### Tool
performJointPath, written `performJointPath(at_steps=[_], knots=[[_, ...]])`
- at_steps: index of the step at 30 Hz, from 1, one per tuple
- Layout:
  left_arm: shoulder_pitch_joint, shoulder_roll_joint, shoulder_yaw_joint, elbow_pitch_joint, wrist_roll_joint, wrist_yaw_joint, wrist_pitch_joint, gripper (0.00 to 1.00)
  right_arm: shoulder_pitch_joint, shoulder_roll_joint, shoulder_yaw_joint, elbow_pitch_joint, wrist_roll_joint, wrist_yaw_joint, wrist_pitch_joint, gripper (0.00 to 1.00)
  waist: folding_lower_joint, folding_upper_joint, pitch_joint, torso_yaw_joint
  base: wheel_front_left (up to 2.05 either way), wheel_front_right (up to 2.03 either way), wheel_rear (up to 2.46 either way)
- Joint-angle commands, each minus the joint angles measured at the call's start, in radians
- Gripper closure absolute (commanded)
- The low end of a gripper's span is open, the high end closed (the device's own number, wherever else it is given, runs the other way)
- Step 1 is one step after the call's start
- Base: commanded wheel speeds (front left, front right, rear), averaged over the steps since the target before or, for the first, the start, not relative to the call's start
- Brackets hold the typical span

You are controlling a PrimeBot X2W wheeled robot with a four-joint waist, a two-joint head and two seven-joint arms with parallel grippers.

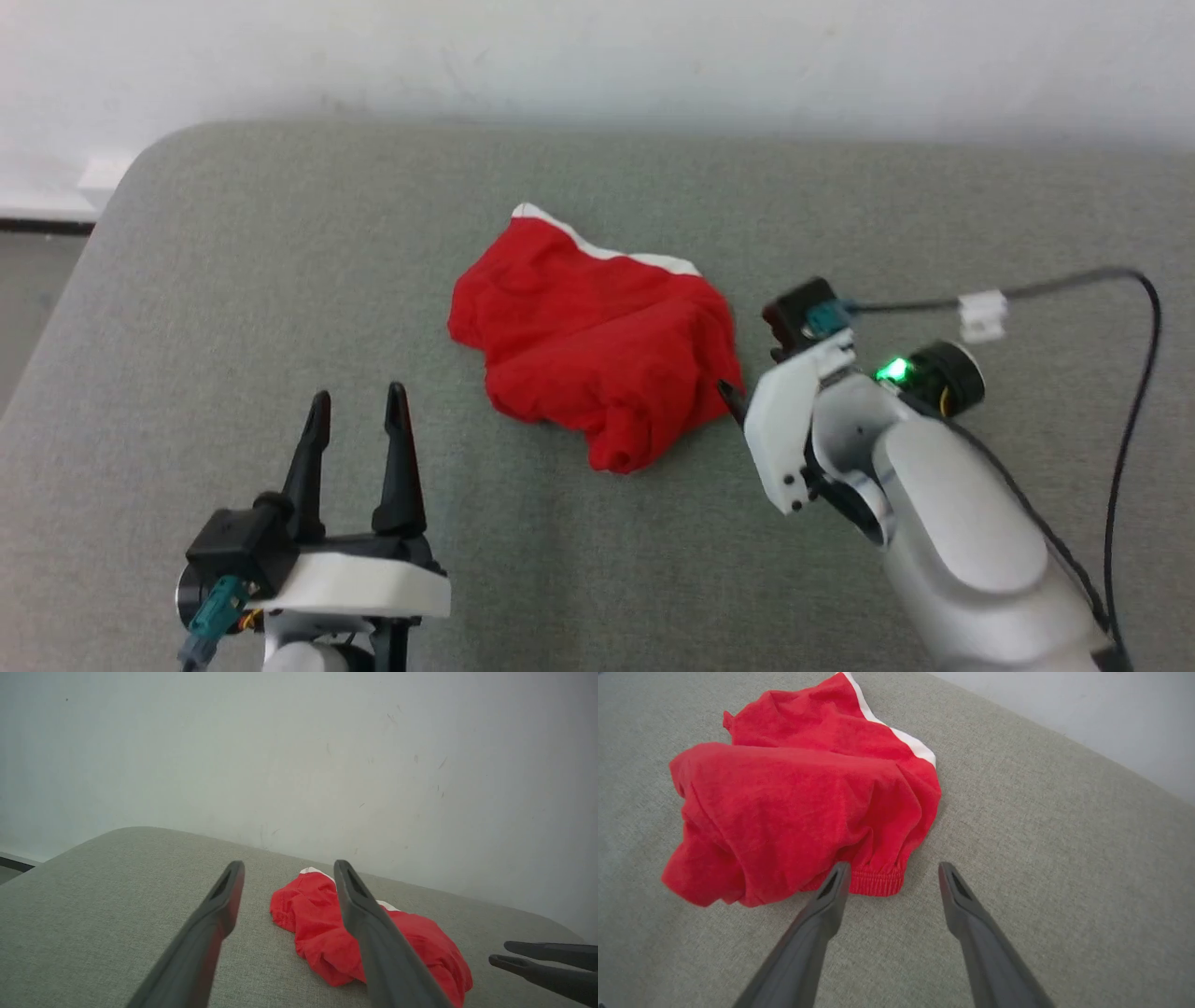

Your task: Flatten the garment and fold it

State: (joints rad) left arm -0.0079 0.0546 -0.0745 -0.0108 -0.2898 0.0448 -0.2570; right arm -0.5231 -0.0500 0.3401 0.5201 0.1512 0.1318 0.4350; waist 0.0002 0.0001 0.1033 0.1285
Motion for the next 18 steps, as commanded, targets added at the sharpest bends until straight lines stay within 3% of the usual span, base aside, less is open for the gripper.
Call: performJointPath(at_steps=[1, 6, 13, 14, 15, 16, 18], knots=[[-0.017, -0.004, -0.006, -0.003, -0.001, -0.001, -0.005, 0.00, -0.024, 0.000, 0.007, 0.023, -0.012, -0.001, 0.016, 0.00, -0.0002, -0.0001, 0.046, 0.041, 0.00, 0.00, 0.00], [-0.059, -0.004, -0.056, -0.002, -0.011, 0.002, -0.005, 0.00, -0.109, 0.000, 0.036, 0.160, -0.057, -0.001, 0.084, 0.00, -0.0002, -0.0001, 0.093, 0.088, 0.00, 0.00, 0.00], [-0.076, -0.004, -0.064, -0.005, -0.031, 0.024, -0.005, 0.00, -0.127, 0.000, 0.105, 0.240, -0.013, -0.001, 0.014, 0.00, -0.0002, -0.0001, 0.115, 0.104, 0.00, 0.00, 0.00], [-0.074, -0.004, -0.062, -0.005, -0.032, 0.025, -0.005, 0.00, -0.129, 0.000, 0.115, 0.248, -0.002, -0.001, 0.004, 0.07, -0.0002, -0.0001, 0.113, 0.100, 0.00, 0.00, 0.00], [-0.073, -0.004, -0.060, -0.004, -0.032, 0.027, -0.005, 0.00, -0.131, 0.000, 0.124, 0.255, 0.006, -0.001, -0.006, 0.66, -0.0002, -0.0001, 0.110, 0.095, 0.00, 0.00, 0.00], [-0.071, -0.004, -0.058, -0.003, -0.033, 0.027, -0.005, 0.00, -0.134, 0.000, 0.132, 0.258, 0.016, -0.001, -0.021, 1.00, -0.0002, -0.0001, 0.106, 0.089, 0.00, 0.00, 0.00], [-0.068, -0.004, -0.058, 0.000, -0.032, 0.026, -0.005, 0.00, -0.137, 0.000, 0.149, 0.266, 0.036, -0.001, -0.042, 1.00, -0.0002, -0.0001, 0.094, 0.076, 0.00, 0.00, 0.00]])
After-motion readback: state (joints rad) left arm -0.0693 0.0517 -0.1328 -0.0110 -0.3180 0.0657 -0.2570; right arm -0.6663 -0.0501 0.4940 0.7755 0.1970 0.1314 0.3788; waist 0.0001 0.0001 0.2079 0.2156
